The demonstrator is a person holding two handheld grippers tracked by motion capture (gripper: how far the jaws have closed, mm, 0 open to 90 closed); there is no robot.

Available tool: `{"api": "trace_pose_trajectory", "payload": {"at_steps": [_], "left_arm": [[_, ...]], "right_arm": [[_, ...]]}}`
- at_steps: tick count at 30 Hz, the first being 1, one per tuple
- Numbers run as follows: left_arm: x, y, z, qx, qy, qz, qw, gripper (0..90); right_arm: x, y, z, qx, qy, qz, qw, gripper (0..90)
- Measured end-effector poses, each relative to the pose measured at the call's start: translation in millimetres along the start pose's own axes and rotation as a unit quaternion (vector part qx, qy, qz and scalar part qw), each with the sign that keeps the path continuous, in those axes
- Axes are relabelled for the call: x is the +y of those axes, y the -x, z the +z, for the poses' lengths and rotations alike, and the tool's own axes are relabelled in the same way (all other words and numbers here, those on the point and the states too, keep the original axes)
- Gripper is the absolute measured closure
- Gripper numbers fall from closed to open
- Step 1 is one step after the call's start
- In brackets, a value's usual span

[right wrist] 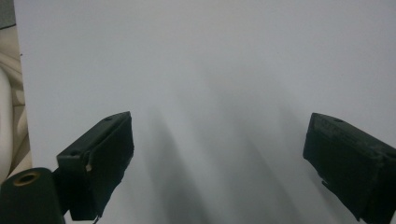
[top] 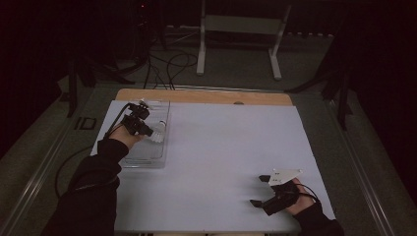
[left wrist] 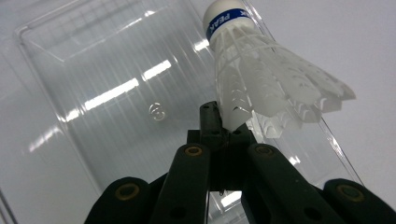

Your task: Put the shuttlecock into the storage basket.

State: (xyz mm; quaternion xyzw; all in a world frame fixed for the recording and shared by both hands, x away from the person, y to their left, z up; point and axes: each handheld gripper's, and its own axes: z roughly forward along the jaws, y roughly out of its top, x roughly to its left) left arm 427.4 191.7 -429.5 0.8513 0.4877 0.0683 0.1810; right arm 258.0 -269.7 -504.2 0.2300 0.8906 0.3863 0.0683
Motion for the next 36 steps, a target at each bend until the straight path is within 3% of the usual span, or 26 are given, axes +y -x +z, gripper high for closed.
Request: {"api": "trace_pose_trajectory", "payload": {"at_steps": [4,18,25,27,30,34,36], "left_arm": [[-0.1,0.3,2.9,0.003,-0.015,0.001,0.9999,90.0],[2.6,2.5,2.5,0.001,-0.034,0.003,0.9994,89.5],[2.5,5.3,0.3,0.000,-0.033,0.006,0.9994,77.9],[2.9,6.8,-2.3,0.002,-0.029,0.006,0.9996,65.8],[4.5,10.4,-8.1,0.022,-0.017,0.005,0.9996,46.3],[6.0,14.4,-15.1,0.006,-0.011,0.012,0.9999,9.9],[6.4,16.0,-17.8,0.003,-0.003,0.010,0.9999,0.7]], "right_arm": [[0.2,0.1,-0.1,0.001,0.000,0.001,1.0000,8.6],[0.0,0.3,0.2,0.001,-0.003,0.001,1.0000,8.6],[-0.1,0.0,0.4,0.002,-0.006,0.002,1.0000,8.6],[-0.3,-0.1,0.7,0.003,-0.008,0.002,1.0000,8.6],[-0.4,-0.2,1.0,0.003,-0.008,0.003,1.0000,8.6],[-0.1,-0.2,1.1,0.004,-0.008,0.002,1.0000,8.6],[0.0,-0.3,1.1,0.004,-0.008,0.002,1.0000,8.6]]}}
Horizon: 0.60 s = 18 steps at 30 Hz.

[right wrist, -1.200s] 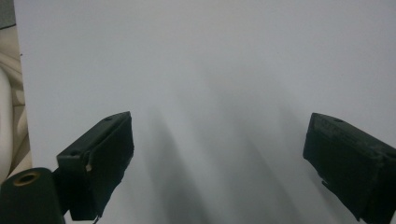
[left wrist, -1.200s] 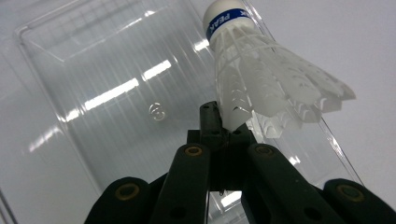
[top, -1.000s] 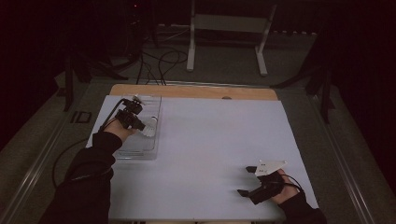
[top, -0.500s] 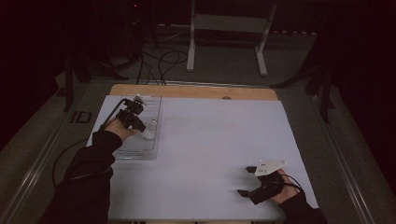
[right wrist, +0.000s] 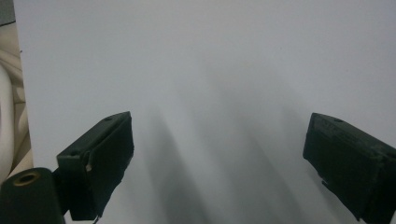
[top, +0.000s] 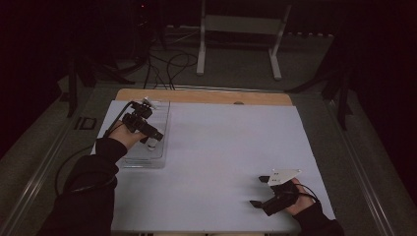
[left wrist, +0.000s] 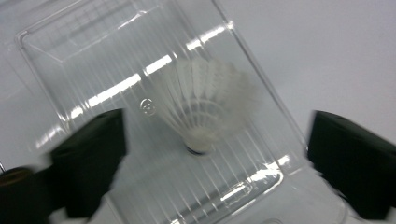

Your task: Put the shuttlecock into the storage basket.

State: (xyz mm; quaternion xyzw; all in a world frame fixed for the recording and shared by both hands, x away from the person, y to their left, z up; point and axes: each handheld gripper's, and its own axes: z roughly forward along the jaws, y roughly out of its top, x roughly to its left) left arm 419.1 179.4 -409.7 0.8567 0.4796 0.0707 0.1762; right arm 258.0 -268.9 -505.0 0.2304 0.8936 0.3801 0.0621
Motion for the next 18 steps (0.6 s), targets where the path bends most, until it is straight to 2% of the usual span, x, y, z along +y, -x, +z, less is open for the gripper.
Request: {"api": "trace_pose_trajectory", "payload": {"at_steps": [3,5,7,9,12,16,18], "left_arm": [[0.4,2.1,-3.4,0.008,0.007,0.003,0.9999,0.1],[0.2,4.0,-4.5,0.000,0.010,0.008,0.9999,0.1],[-0.2,7.2,-5.3,0.006,0.011,0.016,0.9998,0.1],[-0.9,9.7,-5.7,0.003,0.015,0.019,0.9997,0.0],[-2.1,13.7,-5.9,0.006,0.016,0.029,0.9994,0.0],[-3.1,19.9,-6.2,-0.001,0.012,0.043,0.9990,0.0],[-3.1,24.0,-6.8,0.003,0.011,0.053,0.9985,0.0]], "right_arm": [[0.1,-0.1,0.1,0.000,0.000,-0.001,1.0000,8.6],[0.1,-0.1,0.1,0.000,0.000,-0.001,1.0000,8.6],[0.2,-0.1,-0.1,0.000,0.001,0.000,1.0000,8.6],[0.3,-0.1,-0.5,-0.002,0.001,-0.001,1.0000,8.6],[0.4,-0.1,-0.9,-0.001,0.003,-0.001,1.0000,8.6],[0.5,-0.2,-0.6,0.000,0.002,-0.002,1.0000,8.6],[0.6,-0.1,-0.5,-0.001,0.002,-0.002,1.0000,8.6]]}}
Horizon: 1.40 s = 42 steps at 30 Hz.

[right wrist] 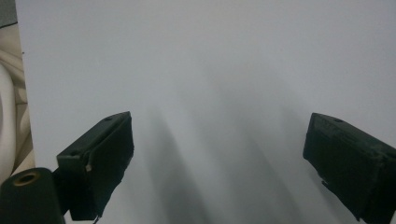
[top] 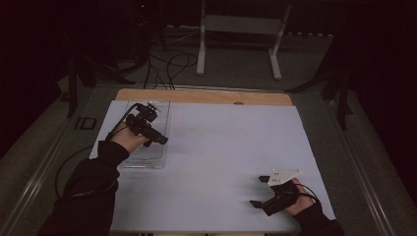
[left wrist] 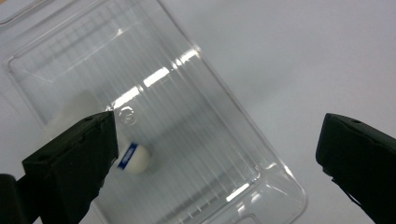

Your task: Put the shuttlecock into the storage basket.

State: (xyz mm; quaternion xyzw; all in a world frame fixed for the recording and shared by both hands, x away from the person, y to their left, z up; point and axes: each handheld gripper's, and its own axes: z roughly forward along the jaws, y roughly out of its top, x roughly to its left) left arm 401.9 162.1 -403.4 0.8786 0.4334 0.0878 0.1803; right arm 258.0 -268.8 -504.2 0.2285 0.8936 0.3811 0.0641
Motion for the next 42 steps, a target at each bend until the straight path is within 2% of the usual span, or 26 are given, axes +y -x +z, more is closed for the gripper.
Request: {"api": "trace_pose_trajectory", "payload": {"at_steps": [15,29,34,37,42], "left_arm": [[5.6,26.0,-5.4,-0.025,0.021,0.033,0.9989,0.0],[6.5,53.1,0.8,-0.055,0.030,0.070,0.9956,0.0],[5.6,66.5,4.7,-0.072,0.033,0.089,0.9928,0.0],[5.1,74.1,6.2,-0.093,0.043,0.102,0.9895,0.0],[5.0,82.9,8.4,-0.106,0.056,0.126,0.9848,0.0]], "right_arm": [[-0.4,-0.2,-0.6,0.000,0.003,0.003,1.0000,8.6],[-0.3,-0.5,-0.5,0.000,0.003,0.001,1.0000,8.6],[-0.5,-0.5,-0.8,-0.001,0.002,0.002,1.0000,8.6],[-0.7,-0.5,-0.8,-0.001,0.004,0.003,1.0000,8.6],[-0.8,-0.3,-0.8,-0.002,0.004,0.003,1.0000,8.6]]}}
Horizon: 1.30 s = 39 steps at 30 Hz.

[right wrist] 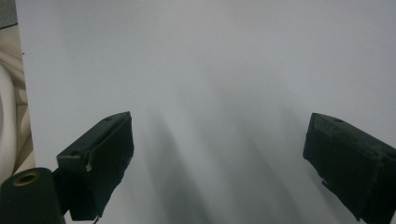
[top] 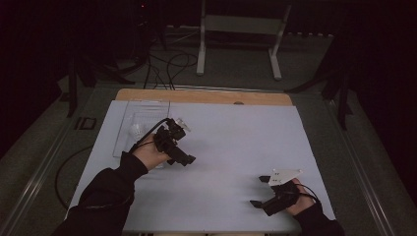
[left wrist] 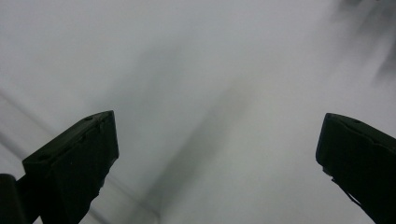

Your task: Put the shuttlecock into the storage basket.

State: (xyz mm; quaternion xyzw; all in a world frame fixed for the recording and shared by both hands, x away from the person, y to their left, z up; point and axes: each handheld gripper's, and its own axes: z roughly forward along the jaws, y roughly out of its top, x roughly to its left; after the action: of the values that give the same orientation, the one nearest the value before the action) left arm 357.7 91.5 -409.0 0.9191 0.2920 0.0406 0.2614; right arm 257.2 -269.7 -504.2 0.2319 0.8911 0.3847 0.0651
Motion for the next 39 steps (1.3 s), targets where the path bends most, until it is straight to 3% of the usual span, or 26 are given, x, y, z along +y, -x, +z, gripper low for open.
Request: {"api": "trace_pose_trajectory", "payload": {"at_steps": [3,11,17,26,39], "left_arm": [[-0.4,2.5,2.7,-0.016,0.012,0.008,0.9998,0.0],[-3.5,10.4,11.3,-0.029,0.031,0.025,0.9988,0.0],[-7.7,16.6,16.1,-0.042,0.051,0.044,0.9968,0.0],[-17.5,23.8,24.5,-0.071,0.077,0.052,0.9932,0.0],[-32.9,33.7,34.8,-0.075,0.099,0.064,0.9901,0.0]], "right_arm": [[0.0,-0.3,-0.3,0.000,0.000,0.000,1.0000,8.6],[0.5,-0.4,-0.6,0.002,0.001,-0.002,1.0000,8.6],[0.4,-0.4,-0.7,0.001,0.001,0.000,1.0000,8.6],[0.4,-0.9,-1.1,0.001,0.002,-0.001,1.0000,8.6],[0.6,-1.3,-1.5,0.001,0.005,-0.002,1.0000,8.6]]}}
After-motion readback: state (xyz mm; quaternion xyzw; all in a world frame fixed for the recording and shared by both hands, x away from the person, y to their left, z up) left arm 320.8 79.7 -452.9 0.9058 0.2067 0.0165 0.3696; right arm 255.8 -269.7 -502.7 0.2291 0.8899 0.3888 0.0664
